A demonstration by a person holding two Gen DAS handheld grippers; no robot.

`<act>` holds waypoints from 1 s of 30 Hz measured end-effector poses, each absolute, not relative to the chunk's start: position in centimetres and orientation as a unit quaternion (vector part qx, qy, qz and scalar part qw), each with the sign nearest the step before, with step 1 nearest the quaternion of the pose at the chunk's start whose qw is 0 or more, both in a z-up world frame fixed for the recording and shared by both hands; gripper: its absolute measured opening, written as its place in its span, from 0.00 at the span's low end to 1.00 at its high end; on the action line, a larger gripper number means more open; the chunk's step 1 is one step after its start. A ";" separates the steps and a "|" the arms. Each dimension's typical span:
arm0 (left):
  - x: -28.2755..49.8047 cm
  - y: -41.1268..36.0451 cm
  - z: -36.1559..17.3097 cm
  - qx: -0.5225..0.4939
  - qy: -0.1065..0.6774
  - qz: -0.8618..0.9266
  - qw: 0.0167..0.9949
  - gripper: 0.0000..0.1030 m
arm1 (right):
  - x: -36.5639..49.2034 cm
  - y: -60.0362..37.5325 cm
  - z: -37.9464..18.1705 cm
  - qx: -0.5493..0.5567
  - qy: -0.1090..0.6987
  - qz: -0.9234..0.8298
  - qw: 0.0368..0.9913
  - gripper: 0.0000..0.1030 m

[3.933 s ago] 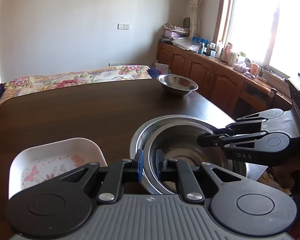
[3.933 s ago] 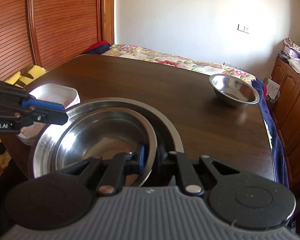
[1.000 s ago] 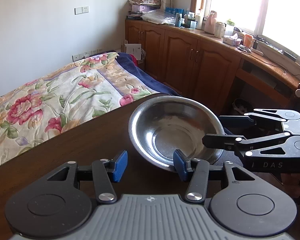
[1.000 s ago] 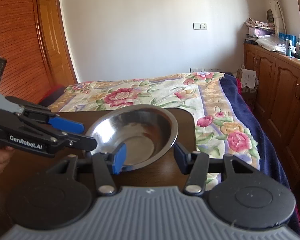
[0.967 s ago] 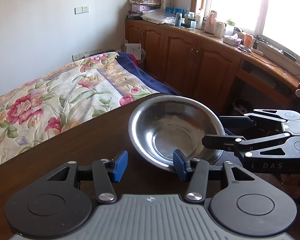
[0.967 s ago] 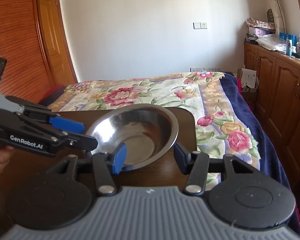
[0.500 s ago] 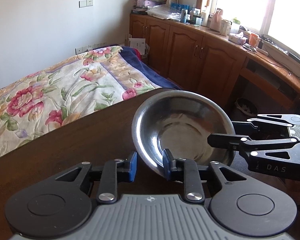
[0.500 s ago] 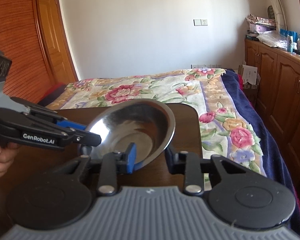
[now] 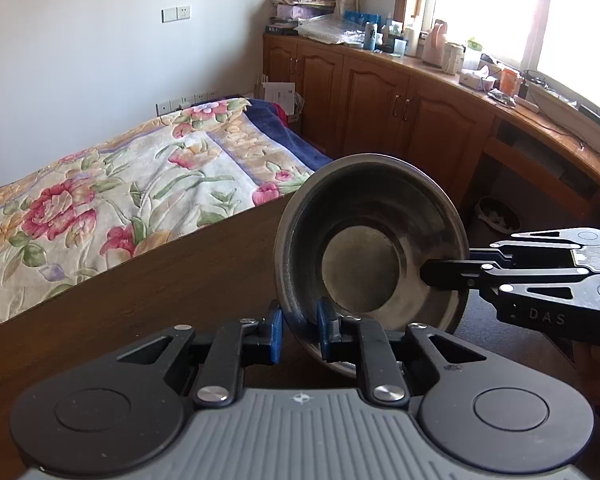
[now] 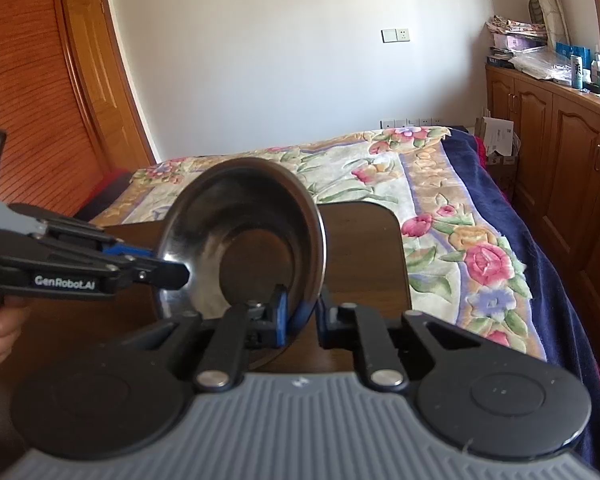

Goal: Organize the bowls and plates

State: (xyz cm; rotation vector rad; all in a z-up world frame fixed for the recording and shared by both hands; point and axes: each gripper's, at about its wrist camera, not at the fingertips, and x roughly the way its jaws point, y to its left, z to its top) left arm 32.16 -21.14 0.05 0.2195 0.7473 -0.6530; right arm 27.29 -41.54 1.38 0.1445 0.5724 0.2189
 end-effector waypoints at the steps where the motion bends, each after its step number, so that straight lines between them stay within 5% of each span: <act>1: 31.9 -21.1 0.3 0.106 0.353 -0.313 0.875 0.18 | 27.3 -41.5 1.6 0.071 0.280 0.107 0.951 0.15; 30: 22.4 -15.5 9.5 0.099 0.264 -0.317 0.906 0.17 | 21.1 -38.1 9.3 0.016 0.205 0.105 0.973 0.14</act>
